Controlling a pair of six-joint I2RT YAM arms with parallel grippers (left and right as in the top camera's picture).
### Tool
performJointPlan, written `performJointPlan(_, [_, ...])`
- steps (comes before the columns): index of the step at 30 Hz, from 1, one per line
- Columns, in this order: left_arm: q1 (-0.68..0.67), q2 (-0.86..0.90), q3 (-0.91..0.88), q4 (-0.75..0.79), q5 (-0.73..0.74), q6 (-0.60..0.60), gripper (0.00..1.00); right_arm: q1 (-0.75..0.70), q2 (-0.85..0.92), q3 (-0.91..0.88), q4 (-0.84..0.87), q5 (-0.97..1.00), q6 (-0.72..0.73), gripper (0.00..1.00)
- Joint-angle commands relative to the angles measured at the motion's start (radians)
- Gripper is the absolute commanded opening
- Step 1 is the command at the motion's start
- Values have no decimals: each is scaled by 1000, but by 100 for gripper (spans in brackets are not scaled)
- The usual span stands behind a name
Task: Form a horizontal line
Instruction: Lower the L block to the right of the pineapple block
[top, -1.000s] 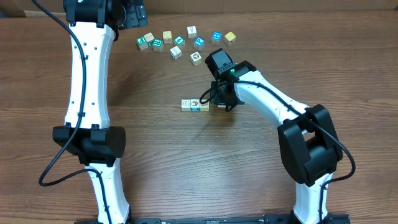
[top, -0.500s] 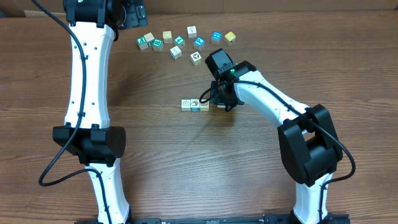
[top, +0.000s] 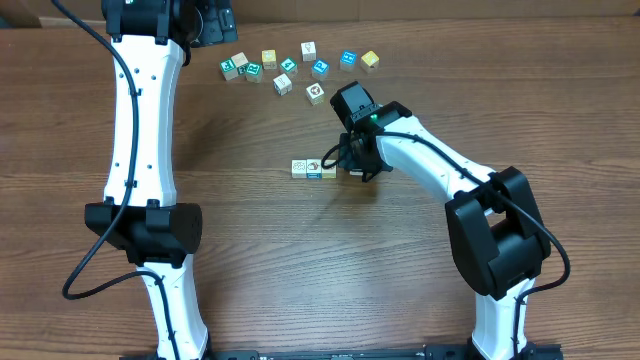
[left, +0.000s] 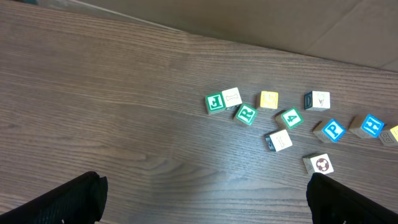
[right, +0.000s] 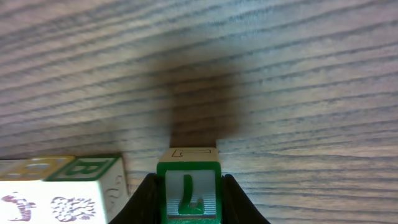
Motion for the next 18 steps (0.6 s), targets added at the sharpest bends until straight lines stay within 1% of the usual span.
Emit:
performJointPlan(1, [-7, -4, 5, 0, -6, 11, 100, 0, 15, -32, 24, -17, 10, 18])
performJointPlan(3, [-7, -4, 5, 0, -6, 11, 100, 0, 15, -32, 24, -21, 10, 18])
performJointPlan(5, [-7, -4, 5, 1, -6, 11, 100, 0, 15, -32, 27, -23, 11, 21])
performJointPlan(13, [-7, -4, 5, 1, -6, 11, 100, 0, 15, -32, 26, -37, 10, 22])
performJointPlan(18, [-7, -4, 5, 1, -6, 11, 100, 0, 15, -32, 27, -36, 10, 29])
